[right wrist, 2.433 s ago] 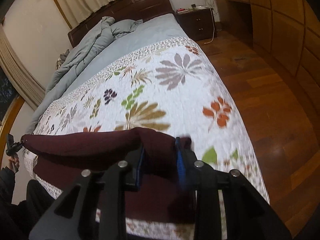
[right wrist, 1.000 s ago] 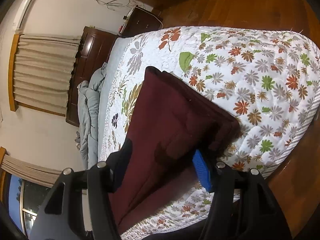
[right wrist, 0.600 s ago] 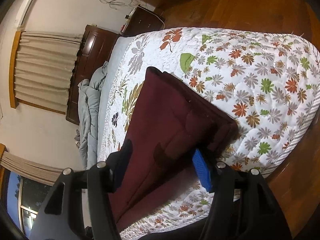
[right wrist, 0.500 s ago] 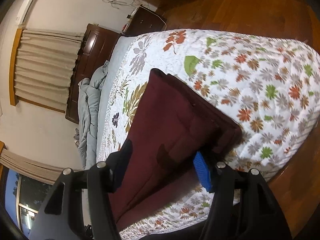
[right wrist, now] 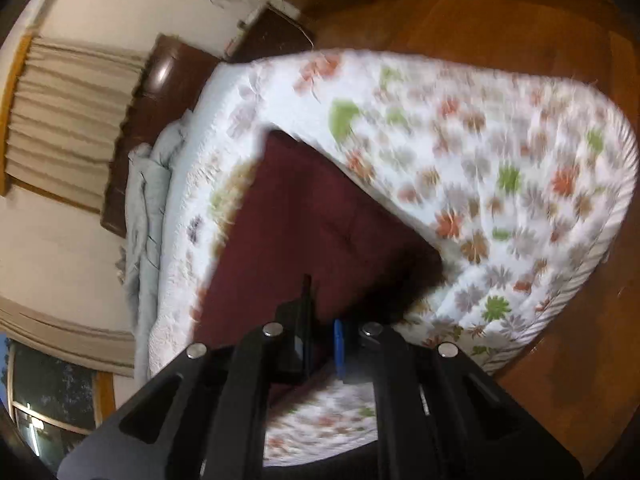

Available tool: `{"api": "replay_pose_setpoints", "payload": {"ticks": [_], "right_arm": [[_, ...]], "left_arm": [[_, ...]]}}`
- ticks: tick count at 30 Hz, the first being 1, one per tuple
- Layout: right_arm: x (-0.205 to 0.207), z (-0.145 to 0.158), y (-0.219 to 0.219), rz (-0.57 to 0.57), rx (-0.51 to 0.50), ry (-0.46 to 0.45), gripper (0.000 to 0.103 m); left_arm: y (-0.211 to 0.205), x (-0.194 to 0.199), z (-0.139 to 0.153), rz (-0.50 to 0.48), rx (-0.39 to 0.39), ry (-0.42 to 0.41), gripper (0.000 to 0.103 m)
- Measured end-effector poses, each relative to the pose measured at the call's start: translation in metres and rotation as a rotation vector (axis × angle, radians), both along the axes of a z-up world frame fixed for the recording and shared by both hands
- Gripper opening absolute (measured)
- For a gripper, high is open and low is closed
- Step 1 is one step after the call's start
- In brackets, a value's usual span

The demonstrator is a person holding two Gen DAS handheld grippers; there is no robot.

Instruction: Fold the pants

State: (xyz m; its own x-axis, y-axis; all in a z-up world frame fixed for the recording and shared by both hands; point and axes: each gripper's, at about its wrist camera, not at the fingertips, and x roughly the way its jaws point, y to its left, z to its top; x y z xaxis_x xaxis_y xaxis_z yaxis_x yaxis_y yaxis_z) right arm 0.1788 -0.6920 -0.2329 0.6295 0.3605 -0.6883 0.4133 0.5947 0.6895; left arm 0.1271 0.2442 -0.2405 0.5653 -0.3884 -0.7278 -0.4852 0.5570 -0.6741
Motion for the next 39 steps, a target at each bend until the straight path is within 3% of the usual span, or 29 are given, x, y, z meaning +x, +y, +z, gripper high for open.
{"api": "replay_pose_setpoints", "payload": {"ticks": [1, 2, 4, 5, 6, 8, 11, 13, 20, 22, 25, 30, 32, 36, 37, 38, 39], "right_arm": [[-0.001, 0.005, 0.001, -0.001, -0.001, -0.011, 0.016], [-0.004, 0.01, 0.001, 0.0, -0.004, -0.016, 0.036], [-0.019, 0.028, 0.004, -0.017, -0.03, -0.026, 0.061], [-0.025, 0.034, 0.006, -0.02, -0.047, -0.025, 0.061], [-0.036, 0.041, 0.012, -0.015, -0.06, -0.023, 0.061], [-0.052, 0.045, 0.035, 0.032, 0.005, -0.055, 0.061], [-0.056, 0.043, 0.074, 0.101, 0.06, -0.063, 0.06], [-0.053, 0.032, 0.101, 0.125, 0.1, -0.059, 0.06], [-0.038, 0.001, 0.144, 0.121, 0.181, -0.029, 0.06], [-0.037, 0.0, 0.148, 0.123, 0.179, -0.028, 0.06], [-0.039, 0.001, 0.139, 0.102, 0.202, -0.029, 0.06], [-0.047, 0.007, 0.137, 0.086, 0.207, -0.032, 0.059], [-0.047, 0.011, 0.139, 0.093, 0.201, -0.04, 0.059], [-0.044, 0.012, 0.141, 0.086, 0.206, -0.043, 0.059], [-0.04, 0.011, 0.141, 0.085, 0.208, -0.043, 0.059], [-0.039, 0.012, 0.141, 0.085, 0.206, -0.043, 0.059], [-0.038, 0.011, 0.142, 0.085, 0.204, -0.043, 0.059]], "left_arm": [[-0.002, -0.001, -0.002, -0.005, 0.016, 0.012, 0.021], [-0.003, -0.003, 0.003, -0.018, 0.036, 0.0, 0.024], [-0.008, -0.008, 0.018, -0.045, 0.06, -0.031, 0.042], [-0.009, -0.015, 0.026, -0.045, 0.079, -0.049, 0.058], [-0.013, -0.026, 0.039, -0.03, 0.153, -0.06, 0.069], [-0.025, -0.041, 0.055, -0.046, 0.236, -0.097, 0.072], [-0.052, -0.05, 0.067, -0.096, 0.223, -0.167, 0.073], [-0.077, -0.041, 0.065, -0.162, 0.176, -0.198, 0.075], [-0.121, -0.009, 0.029, -0.248, 0.047, -0.104, 0.075], [-0.126, -0.007, 0.02, -0.242, 0.052, -0.057, 0.075], [-0.128, -0.002, 0.017, -0.231, 0.054, -0.058, 0.076], [-0.118, -0.007, 0.011, -0.175, 0.034, -0.007, 0.04], [-0.114, -0.012, 0.006, -0.156, 0.01, 0.001, 0.034], [-0.113, -0.018, 0.005, -0.142, -0.007, 0.011, 0.037], [-0.112, -0.019, 0.005, -0.13, -0.019, 0.014, 0.041], [-0.11, -0.021, 0.006, -0.118, -0.021, 0.015, 0.053], [-0.11, -0.022, 0.008, -0.111, -0.018, 0.01, 0.056]]}}
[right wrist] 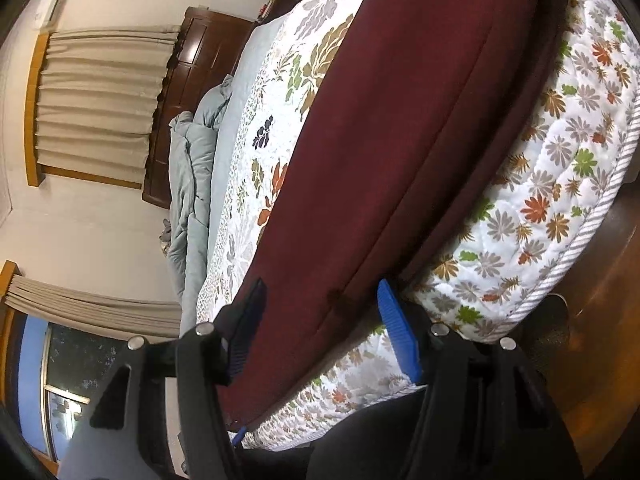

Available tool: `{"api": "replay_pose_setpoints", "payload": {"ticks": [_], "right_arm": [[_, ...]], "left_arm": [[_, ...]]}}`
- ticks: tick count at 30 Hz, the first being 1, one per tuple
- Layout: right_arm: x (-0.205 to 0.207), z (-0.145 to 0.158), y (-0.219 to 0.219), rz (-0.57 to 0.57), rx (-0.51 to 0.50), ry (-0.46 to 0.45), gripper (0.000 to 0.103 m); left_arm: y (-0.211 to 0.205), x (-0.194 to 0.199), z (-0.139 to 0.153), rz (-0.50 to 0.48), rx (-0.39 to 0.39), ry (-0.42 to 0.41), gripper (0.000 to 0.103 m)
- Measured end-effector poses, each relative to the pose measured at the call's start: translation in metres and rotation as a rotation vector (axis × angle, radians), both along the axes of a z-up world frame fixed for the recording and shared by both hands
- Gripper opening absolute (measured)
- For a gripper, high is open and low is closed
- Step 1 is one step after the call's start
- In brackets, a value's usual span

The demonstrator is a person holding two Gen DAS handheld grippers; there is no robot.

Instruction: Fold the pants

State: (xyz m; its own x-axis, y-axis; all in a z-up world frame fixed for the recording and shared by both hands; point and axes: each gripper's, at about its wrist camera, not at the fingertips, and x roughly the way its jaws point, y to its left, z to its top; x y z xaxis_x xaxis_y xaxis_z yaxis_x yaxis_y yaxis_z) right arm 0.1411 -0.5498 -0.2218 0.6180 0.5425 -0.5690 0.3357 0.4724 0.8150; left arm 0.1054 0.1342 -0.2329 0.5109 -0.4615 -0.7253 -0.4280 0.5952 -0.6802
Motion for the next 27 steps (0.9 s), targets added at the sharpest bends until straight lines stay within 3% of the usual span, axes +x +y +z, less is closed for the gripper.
{"api": "replay_pose_setpoints", "payload": {"ticks": [3, 9, 10, 12, 17, 18, 19, 20, 21, 24, 27], "right_arm": [[0.002, -0.001, 0.001, 0.003, -0.001, 0.003, 0.059], [0.002, -0.002, 0.0, 0.001, -0.002, -0.006, 0.059], [0.002, -0.002, -0.002, -0.003, 0.0, -0.01, 0.059], [0.001, -0.002, -0.006, -0.013, 0.004, -0.014, 0.059], [-0.001, 0.002, -0.02, -0.056, -0.004, -0.018, 0.058], [0.0, 0.001, -0.023, -0.064, -0.004, -0.02, 0.056], [0.0, 0.001, -0.024, -0.066, -0.007, -0.023, 0.045], [0.0, 0.002, -0.025, -0.065, -0.015, -0.024, 0.024], [-0.002, 0.002, -0.026, -0.067, -0.026, -0.016, 0.011], [-0.009, -0.002, -0.026, -0.08, -0.043, 0.014, 0.007], [-0.012, -0.018, -0.027, -0.082, -0.029, 0.049, 0.007]], "left_arm": [[-0.001, 0.001, 0.001, 0.003, 0.007, 0.0, 0.062], [0.001, 0.011, -0.009, 0.018, -0.014, 0.019, 0.061], [0.002, 0.013, -0.01, 0.018, -0.005, 0.017, 0.058], [0.005, 0.015, -0.009, 0.018, 0.013, 0.005, 0.027], [0.009, 0.012, -0.012, 0.028, -0.001, -0.028, 0.014], [0.009, 0.011, -0.013, 0.032, -0.004, -0.028, 0.013], [0.009, 0.008, -0.014, 0.037, -0.006, -0.033, 0.012], [0.01, 0.007, -0.012, 0.04, -0.004, -0.043, 0.011], [0.009, 0.005, -0.011, 0.04, -0.003, -0.049, 0.011], [0.008, -0.003, -0.004, 0.04, 0.011, -0.068, 0.011], [0.013, -0.003, -0.018, 0.054, -0.022, -0.033, 0.011]]}}
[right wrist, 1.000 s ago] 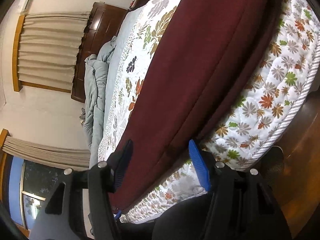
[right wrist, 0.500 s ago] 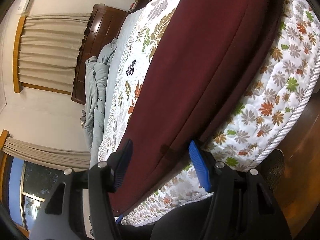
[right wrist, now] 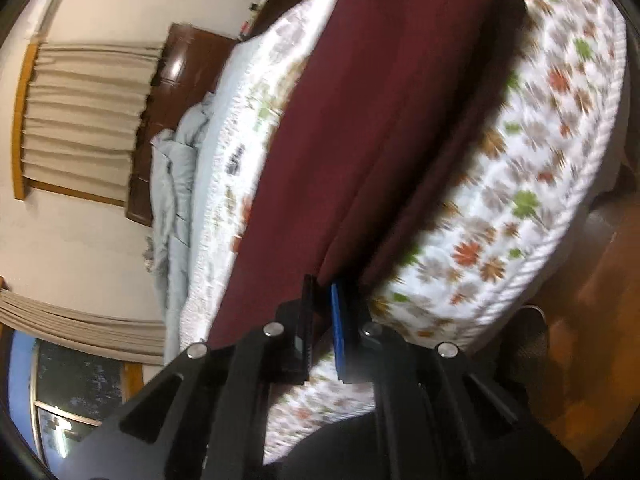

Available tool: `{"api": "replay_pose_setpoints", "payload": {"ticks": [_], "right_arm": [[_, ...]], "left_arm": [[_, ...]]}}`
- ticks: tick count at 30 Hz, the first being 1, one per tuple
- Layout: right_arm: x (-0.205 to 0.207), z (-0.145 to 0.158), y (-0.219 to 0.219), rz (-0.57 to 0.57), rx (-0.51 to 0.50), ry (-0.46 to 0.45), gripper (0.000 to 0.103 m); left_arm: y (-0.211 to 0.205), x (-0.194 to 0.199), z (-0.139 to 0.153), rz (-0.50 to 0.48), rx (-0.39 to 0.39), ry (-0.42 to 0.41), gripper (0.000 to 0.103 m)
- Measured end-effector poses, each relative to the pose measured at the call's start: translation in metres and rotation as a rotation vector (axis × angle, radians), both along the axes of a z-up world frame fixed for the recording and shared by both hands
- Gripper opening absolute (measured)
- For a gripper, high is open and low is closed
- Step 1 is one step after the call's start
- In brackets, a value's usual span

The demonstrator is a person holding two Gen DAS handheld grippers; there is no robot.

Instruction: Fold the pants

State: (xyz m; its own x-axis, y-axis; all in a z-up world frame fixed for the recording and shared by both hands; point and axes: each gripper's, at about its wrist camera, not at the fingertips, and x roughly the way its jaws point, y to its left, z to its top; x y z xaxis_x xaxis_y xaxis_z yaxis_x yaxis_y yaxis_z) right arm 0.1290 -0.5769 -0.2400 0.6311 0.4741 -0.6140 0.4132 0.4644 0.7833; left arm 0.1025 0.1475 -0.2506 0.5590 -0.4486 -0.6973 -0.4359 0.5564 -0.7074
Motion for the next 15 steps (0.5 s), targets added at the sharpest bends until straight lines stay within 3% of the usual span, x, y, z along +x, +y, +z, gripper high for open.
{"api": "replay_pose_setpoints", "payload": {"ticks": [3, 5, 7, 12, 13, 14, 15], "right_arm": [[-0.001, -0.002, -0.003, 0.002, 0.052, -0.019, 0.01], [-0.007, 0.005, -0.012, -0.013, 0.067, -0.047, 0.03], [-0.016, 0.015, -0.028, -0.081, 0.019, -0.056, 0.042], [-0.017, 0.016, -0.056, -0.175, 0.046, -0.062, 0.046], [-0.016, 0.015, -0.058, -0.175, 0.038, -0.065, 0.043], [-0.015, 0.011, -0.061, -0.183, 0.025, -0.062, 0.018], [-0.014, 0.006, -0.061, -0.191, 0.012, -0.039, 0.002]], "left_arm": [[-0.002, -0.001, -0.003, -0.004, 0.016, 0.006, 0.011], [-0.003, 0.0, 0.0, -0.005, -0.005, -0.005, 0.014], [0.0, 0.0, 0.003, -0.013, -0.014, -0.024, 0.017], [-0.008, -0.005, 0.014, -0.043, 0.017, -0.041, 0.048], [-0.01, -0.004, 0.017, -0.053, 0.038, -0.049, 0.049], [-0.01, -0.003, 0.019, -0.056, 0.052, -0.052, 0.049], [-0.011, -0.001, 0.021, -0.058, 0.056, -0.052, 0.049]]}}
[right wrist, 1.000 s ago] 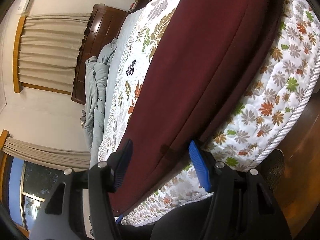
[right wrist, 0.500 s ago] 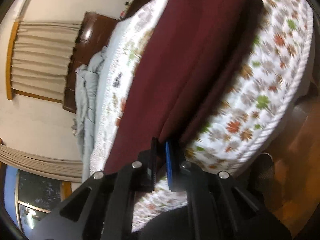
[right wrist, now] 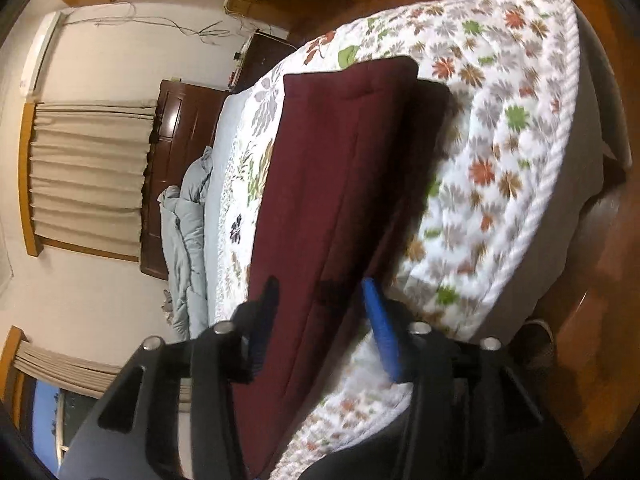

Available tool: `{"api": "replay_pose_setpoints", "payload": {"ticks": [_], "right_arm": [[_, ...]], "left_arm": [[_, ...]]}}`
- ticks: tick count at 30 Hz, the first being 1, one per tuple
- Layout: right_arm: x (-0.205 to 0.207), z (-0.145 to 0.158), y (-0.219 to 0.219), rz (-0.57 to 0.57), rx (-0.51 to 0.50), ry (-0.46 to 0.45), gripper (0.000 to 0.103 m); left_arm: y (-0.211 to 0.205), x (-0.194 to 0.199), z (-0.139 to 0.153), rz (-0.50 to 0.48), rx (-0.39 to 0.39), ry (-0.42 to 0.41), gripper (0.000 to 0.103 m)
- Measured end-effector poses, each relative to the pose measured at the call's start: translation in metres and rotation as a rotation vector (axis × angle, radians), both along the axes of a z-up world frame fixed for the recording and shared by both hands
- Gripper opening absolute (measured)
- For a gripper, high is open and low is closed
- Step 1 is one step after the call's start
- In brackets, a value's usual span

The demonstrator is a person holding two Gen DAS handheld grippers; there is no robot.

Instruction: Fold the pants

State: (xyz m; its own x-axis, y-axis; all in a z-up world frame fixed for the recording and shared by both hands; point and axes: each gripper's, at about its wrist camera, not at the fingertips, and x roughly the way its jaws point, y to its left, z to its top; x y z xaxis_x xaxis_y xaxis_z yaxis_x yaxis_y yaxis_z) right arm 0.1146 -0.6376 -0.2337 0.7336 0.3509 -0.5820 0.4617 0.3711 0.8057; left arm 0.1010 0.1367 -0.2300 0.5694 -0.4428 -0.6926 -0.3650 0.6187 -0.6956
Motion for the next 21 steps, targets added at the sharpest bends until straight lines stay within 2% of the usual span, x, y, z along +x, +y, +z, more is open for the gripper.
{"api": "replay_pose_setpoints", "payload": {"ticks": [3, 6, 7, 8, 9, 13, 14, 15, 21], "right_arm": [[-0.005, -0.009, 0.0, -0.004, 0.0, 0.004, 0.003], [-0.009, 0.002, 0.0, 0.021, 0.013, -0.075, 0.012], [-0.013, 0.004, -0.006, 0.001, 0.01, -0.081, 0.025], [-0.022, 0.007, -0.017, -0.052, 0.003, -0.089, 0.046], [-0.028, 0.008, -0.027, -0.086, 0.006, -0.098, 0.051], [-0.037, 0.0, -0.057, -0.157, 0.069, -0.132, 0.053], [-0.038, -0.002, -0.059, -0.162, 0.076, -0.142, 0.055], [-0.038, -0.005, -0.065, -0.168, 0.081, -0.15, 0.056], [-0.021, -0.019, -0.084, -0.141, 0.104, -0.162, 0.058]], "left_arm": [[0.001, 0.001, 0.0, 0.011, -0.001, 0.023, 0.049], [-0.001, 0.003, 0.009, -0.008, 0.018, 0.01, 0.05], [-0.003, 0.004, 0.016, -0.022, 0.043, -0.008, 0.051], [-0.003, 0.003, 0.022, -0.03, 0.07, -0.026, 0.055], [-0.003, 0.004, 0.029, -0.04, 0.103, -0.048, 0.062], [-0.006, 0.014, 0.056, -0.089, 0.287, -0.133, 0.078], [-0.006, 0.017, 0.058, -0.094, 0.313, -0.145, 0.083], [-0.005, 0.02, 0.059, -0.095, 0.336, -0.151, 0.083], [0.007, 0.042, 0.046, -0.098, 0.348, -0.079, 0.083]]}}
